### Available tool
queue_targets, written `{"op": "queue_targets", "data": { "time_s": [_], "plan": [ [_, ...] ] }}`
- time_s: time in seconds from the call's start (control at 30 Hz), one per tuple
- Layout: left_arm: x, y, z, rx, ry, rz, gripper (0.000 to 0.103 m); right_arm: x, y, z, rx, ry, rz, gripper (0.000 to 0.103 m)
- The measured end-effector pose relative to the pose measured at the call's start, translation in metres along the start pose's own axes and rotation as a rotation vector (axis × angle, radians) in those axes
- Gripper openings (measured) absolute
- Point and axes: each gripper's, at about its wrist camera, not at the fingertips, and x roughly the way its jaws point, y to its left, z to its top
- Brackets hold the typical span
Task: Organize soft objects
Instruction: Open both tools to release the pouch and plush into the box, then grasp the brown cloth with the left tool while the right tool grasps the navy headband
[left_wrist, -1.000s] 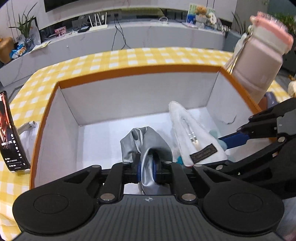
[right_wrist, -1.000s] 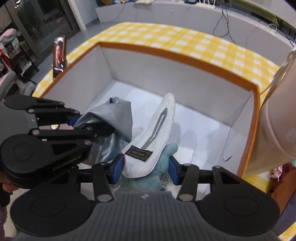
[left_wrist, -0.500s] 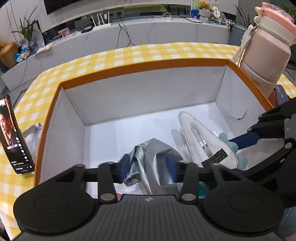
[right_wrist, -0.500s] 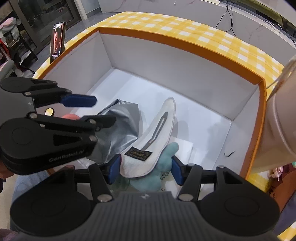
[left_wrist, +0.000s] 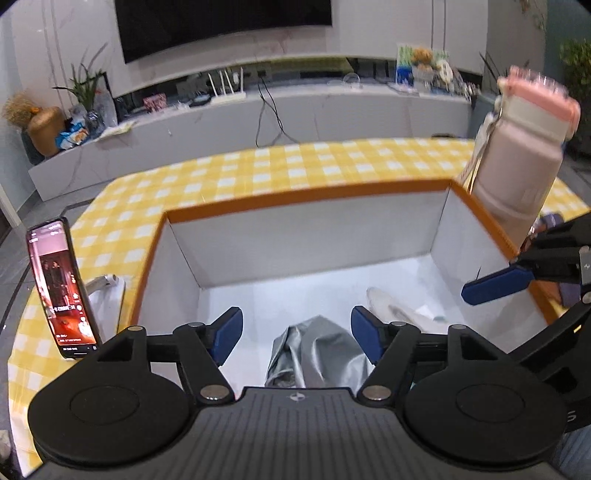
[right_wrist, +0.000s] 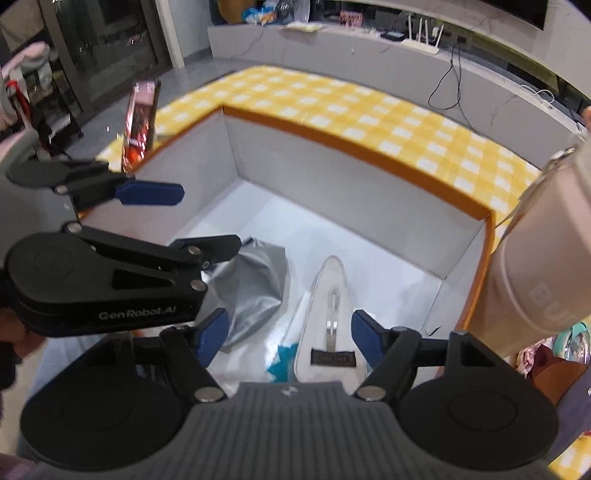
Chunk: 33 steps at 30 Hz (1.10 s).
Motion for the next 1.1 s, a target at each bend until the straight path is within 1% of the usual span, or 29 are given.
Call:
{"op": "queue_targets", "data": {
  "time_s": [0.13,0.27,0.43,0.53,0.63,0.67,0.77,0.83,0.9,1.0,1.1],
  "plan": [
    [-0.014,-0.005,-0.002,-0.036,-0.077,0.001,0.079,-0.022,-0.001,-0.009,0.023,-0.077,-0.027,0.072],
    [-0.029,-0.015,-0.005,-0.038,-0.174,0.003,0.079,-0.046,-0.004,-0.024,0.064,-0.159,-0.062,0.072],
    [-0.043,-0.03,-0.008,-0.083,-0.241,-0.047,0.079,-0.076,-0.013,-0.053,0.139,-0.266,-0.12,0.072],
    [-0.05,-0.045,-0.012,-0.065,-0.28,-0.063,0.079,-0.089,-0.018,-0.072,0.178,-0.315,-0.157,0.072],
    [-0.054,-0.063,-0.018,-0.027,-0.284,-0.089,0.078,-0.099,-0.029,-0.091,0.256,-0.352,-0.177,0.072],
    [-0.055,-0.067,-0.02,-0.029,-0.272,-0.099,0.075,-0.101,-0.032,-0.096,0.276,-0.357,-0.182,0.072],
    [-0.058,-0.077,-0.023,-0.041,-0.255,-0.178,0.074,-0.113,-0.043,-0.112,0.323,-0.383,-0.215,0.071],
    [-0.06,-0.086,-0.02,-0.012,-0.264,-0.231,0.074,-0.122,-0.05,-0.122,0.347,-0.402,-0.242,0.071],
    [-0.062,-0.098,-0.016,0.016,-0.272,-0.252,0.074,-0.129,-0.06,-0.136,0.385,-0.41,-0.271,0.071],
    [-0.059,-0.123,-0.011,0.09,-0.275,-0.313,0.074,-0.134,-0.078,-0.159,0.445,-0.404,-0.312,0.071],
    [-0.056,-0.152,-0.008,0.199,-0.275,-0.344,0.074,-0.133,-0.098,-0.179,0.509,-0.38,-0.33,0.071]
  ]
}}
